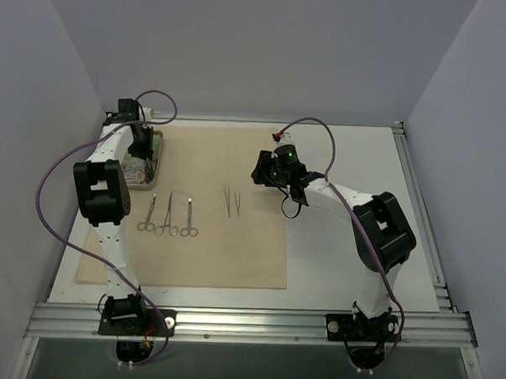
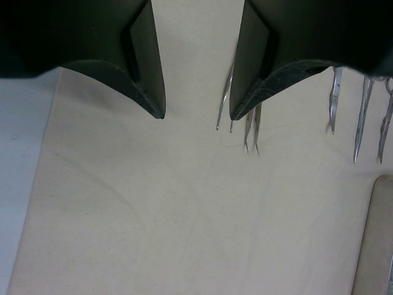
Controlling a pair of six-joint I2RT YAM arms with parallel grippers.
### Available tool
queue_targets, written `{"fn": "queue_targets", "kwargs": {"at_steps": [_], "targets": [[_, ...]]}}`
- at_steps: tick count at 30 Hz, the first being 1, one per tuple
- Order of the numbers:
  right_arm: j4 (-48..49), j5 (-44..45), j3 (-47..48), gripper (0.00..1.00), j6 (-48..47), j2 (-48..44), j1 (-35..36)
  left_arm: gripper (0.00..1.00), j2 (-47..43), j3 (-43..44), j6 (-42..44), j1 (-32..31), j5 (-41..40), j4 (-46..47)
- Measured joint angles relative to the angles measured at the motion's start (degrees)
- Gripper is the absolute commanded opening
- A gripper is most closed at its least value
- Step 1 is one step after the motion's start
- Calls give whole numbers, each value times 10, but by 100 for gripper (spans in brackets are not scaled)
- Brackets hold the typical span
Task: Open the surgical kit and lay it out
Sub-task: Pick up the medical item from the container.
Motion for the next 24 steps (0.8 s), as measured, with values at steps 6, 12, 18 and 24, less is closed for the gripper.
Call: {"fn": "queue_targets", "kwargs": {"at_steps": [6, 12, 18, 24], "targets": [[0, 0, 0, 42, 0, 0, 0, 30, 34, 17, -2, 0, 0, -2], [-1, 0, 0, 42, 1, 0, 0, 21, 44, 25, -5, 0, 0, -2], [-4, 1, 0, 42, 2, 0, 0, 10, 44, 32, -12, 0, 1, -2], [-7, 1, 0, 42, 4, 0, 0, 2, 44, 32, -32, 2, 0, -2]]}}
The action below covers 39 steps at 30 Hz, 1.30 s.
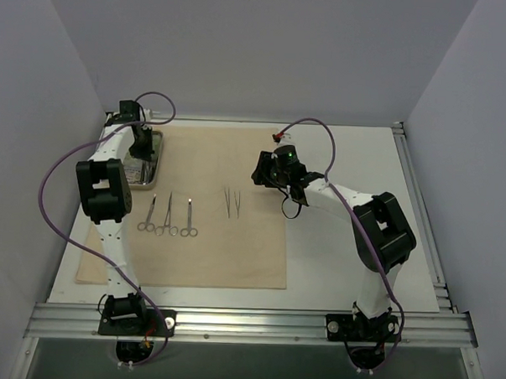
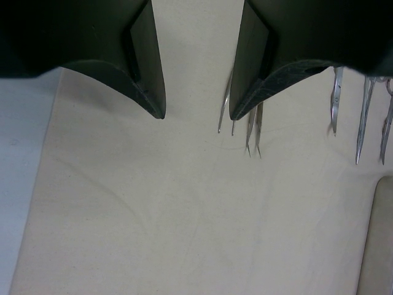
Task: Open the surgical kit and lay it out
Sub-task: Pick up the medical item from the container, then place the medical item in the surgical kit.
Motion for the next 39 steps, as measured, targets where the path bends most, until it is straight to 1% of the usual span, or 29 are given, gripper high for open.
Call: {"fn": "queue_targets", "kwargs": {"at_steps": [8, 15, 18, 21, 26, 29, 32, 36, 39], "targets": [[-2, 0, 0, 42, 5, 0, 0, 2, -15, 0, -6, 7, 1, -1], [-5, 2, 0, 42, 5, -5, 0, 2, -70, 0, -20, 12, 6, 0], [-6, 5, 0, 42, 5, -18, 1, 2, -107, -12, -33, 14, 15, 2], [-5, 7, 0, 42, 6, -33, 6, 2, -160, -41, -53, 14, 26, 5], [-5, 11, 9, 42, 5, -44, 28, 2, -268, -133, -99, 4, 46, 18], [-4, 10, 10, 42, 7, -50, 39, 2, -312, -190, -122, -30, 37, 21], [-6, 12, 6, 42, 12, -63, 42, 2, -325, -229, -141, -94, 22, 7], [-8, 28, -28, 42, 24, -107, 41, 2, -290, -230, -173, -189, 10, -35], [-11, 47, -49, 42, 29, -137, 41, 2, -244, -212, -199, -235, -1, -66]]}}
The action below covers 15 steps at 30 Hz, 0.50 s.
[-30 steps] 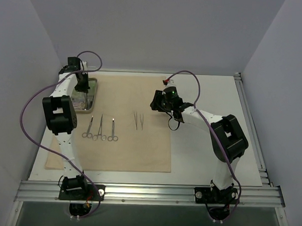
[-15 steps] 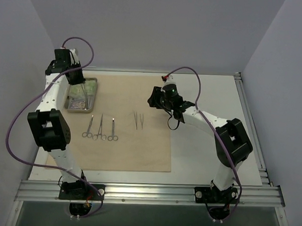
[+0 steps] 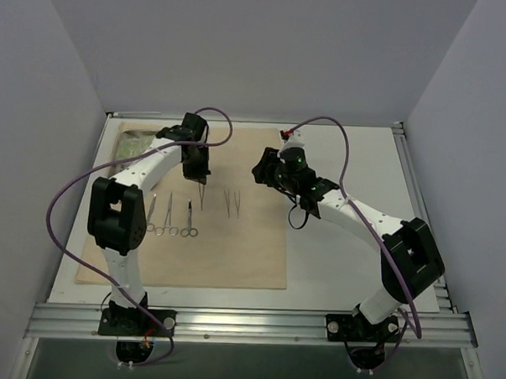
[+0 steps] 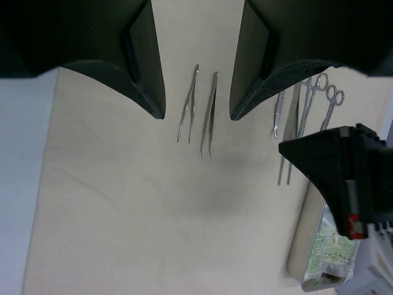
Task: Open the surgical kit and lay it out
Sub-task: Place the medical item in the surgical kit.
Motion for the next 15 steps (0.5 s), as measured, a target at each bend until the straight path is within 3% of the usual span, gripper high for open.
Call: {"fn": "queue_targets", "kwargs": {"at_steps": [15], "targets": [[-25, 50, -37, 42, 8, -40, -4, 2, 76, 19, -115, -93, -125, 2]]}}
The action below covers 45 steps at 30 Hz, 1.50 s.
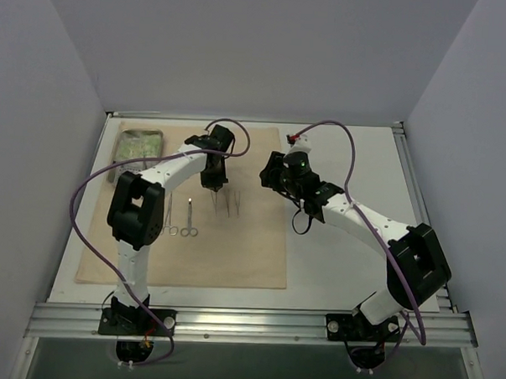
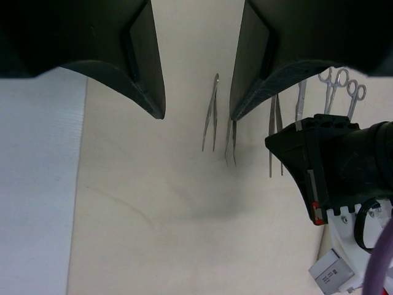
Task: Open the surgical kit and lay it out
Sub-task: Place the medical item in the surgical kit.
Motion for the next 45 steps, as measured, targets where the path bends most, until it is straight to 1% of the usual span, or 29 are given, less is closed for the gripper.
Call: {"fn": "queue_targets", "kwargs": {"at_steps": [9, 16, 22, 33, 36, 37, 38, 40, 45], "targets": [[-1, 2, -3, 42, 0, 0, -4, 2, 34, 0, -2, -11, -29, 24], [-1, 6, -6, 42, 0, 0, -4, 2, 41, 1, -2, -13, -29, 27], [-3, 6, -13, 42, 0, 0, -6, 2, 66, 1, 0, -15, -24, 28], [-4, 10, -13, 42, 0, 0, -7, 3, 67, 7, 13, -15, -14, 28], [-4, 10, -13, 42, 0, 0, -7, 17, 68, 9, 15, -15, -13, 28], [-4, 10, -13, 42, 0, 0, -7, 28, 69, 10, 16, -15, -14, 28], [-4, 10, -13, 42, 0, 0, -7, 31, 71, 12, 17, -15, -14, 27], [-3, 10, -13, 42, 0, -1, -7, 35, 73, 13, 16, -15, -16, 27], [-4, 10, -13, 42, 0, -1, -7, 35, 73, 13, 16, -16, -21, 27]]}}
